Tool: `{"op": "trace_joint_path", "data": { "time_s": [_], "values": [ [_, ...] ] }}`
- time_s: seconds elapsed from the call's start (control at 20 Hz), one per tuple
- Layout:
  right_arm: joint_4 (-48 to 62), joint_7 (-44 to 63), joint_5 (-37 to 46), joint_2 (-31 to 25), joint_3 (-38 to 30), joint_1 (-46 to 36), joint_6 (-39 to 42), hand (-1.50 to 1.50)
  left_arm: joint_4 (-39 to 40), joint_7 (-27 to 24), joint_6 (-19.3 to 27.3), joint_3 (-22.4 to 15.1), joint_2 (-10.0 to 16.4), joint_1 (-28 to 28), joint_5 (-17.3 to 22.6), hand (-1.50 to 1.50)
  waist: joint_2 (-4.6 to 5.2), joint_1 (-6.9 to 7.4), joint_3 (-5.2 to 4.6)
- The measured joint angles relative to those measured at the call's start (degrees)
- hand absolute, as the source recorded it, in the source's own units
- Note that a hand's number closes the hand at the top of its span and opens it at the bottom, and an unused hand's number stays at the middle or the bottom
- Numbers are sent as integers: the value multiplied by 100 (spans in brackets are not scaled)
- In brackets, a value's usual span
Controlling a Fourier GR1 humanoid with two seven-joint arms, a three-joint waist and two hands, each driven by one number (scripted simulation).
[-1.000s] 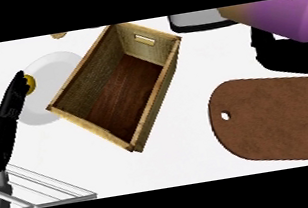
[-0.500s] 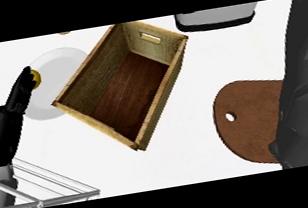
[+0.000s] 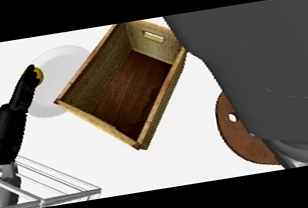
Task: Pick the can from the cutting board and place it in the basket
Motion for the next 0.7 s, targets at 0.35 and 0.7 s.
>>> {"op": "trace_joint_path", "data": {
  "time_s": [0.35,0.7],
  "values": [
    [1314,174,-435,2,71,-493,-263,150,-2,3,-37,5,1,-14,15,0,-8,3,-1],
    [2258,39,-287,-54,421,-655,39,150,-45,-38,-15,68,25,104,30,0,-30,-98,15]
  ]
}}
